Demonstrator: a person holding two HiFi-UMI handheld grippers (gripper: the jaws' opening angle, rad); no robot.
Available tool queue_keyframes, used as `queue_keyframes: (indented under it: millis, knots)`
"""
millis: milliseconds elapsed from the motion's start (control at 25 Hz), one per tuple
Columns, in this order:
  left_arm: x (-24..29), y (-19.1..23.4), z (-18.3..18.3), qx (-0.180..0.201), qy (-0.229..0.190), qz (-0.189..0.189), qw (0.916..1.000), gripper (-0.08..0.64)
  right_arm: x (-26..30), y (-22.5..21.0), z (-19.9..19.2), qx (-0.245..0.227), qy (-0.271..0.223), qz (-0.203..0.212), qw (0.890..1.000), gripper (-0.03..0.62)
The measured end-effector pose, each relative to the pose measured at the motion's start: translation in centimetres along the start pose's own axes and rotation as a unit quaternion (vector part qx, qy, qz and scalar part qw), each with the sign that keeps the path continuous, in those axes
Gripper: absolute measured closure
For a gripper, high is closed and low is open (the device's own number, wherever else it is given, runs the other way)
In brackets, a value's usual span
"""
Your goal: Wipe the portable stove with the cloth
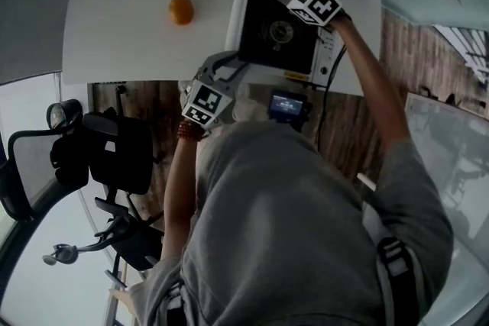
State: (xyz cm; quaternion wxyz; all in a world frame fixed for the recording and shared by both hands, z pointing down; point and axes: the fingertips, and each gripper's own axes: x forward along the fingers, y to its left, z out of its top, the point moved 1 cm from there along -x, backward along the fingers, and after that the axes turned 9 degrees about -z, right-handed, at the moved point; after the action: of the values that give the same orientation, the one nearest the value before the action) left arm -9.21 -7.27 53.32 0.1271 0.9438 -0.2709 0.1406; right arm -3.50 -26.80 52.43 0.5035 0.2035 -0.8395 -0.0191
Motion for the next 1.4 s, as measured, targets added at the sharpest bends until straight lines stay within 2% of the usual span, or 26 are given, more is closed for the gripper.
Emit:
queue_keyframes:
  millis: [120, 200, 320, 400, 520, 640, 800, 920, 1080, 1400]
  knots:
    - [-0.6, 0.0, -0.1, 0.006, 0.004, -0.020, 0.9998, 0.404, -2.6, -1.3, 1.4, 0.031, -0.031, -0.058, 0.997, 0.537]
    - [-1.0, 0.2, 0.0, 0.011, 0.003, -0.036, 0.9993, 0.403, -4.7, -1.2, 3.6, 0.044, -0.049, -0.082, 0.994, 0.537]
    - [-0.8, 0.6, 0.0, 0.007, 0.010, -0.083, 0.9965, 0.383, -6.1, 0.7, 7.8, 0.043, -0.051, -0.070, 0.995, 0.537]
    - [-0.7, 0.4, -0.2, 0.009, 0.018, -0.121, 0.9924, 0.377, -5.1, 3.4, 9.1, 0.020, -0.018, -0.050, 0.998, 0.537]
    - [-1.0, 0.1, -0.1, 0.041, 0.033, -0.168, 0.9843, 0.360, -1.6, 5.9, 8.5, -0.024, 0.055, -0.053, 0.997, 0.537]
    - [-1.4, -0.8, -0.8, 0.075, 0.053, -0.201, 0.9752, 0.344, 1.0, 6.7, 6.3, -0.015, 0.097, -0.063, 0.993, 0.537]
    - [-1.5, -0.7, -1.5, 0.119, 0.077, -0.210, 0.9675, 0.344, 1.3, 6.8, 5.2, 0.038, 0.108, -0.064, 0.991, 0.537]
    - [-1.9, -0.4, -1.5, 0.127, 0.077, -0.208, 0.9668, 0.344, 1.2, 7.1, 5.4, 0.057, 0.128, -0.055, 0.989, 0.538]
    - [-1.5, -0.3, -1.4, 0.147, 0.084, -0.200, 0.9650, 0.359, 1.1, 8.2, 5.2, 0.058, 0.134, -0.035, 0.989, 0.538]
    - [-1.5, -0.3, -1.3, 0.149, 0.085, -0.206, 0.9633, 0.360, -0.2, 12.1, 5.2, 0.053, 0.124, -0.011, 0.991, 0.540]
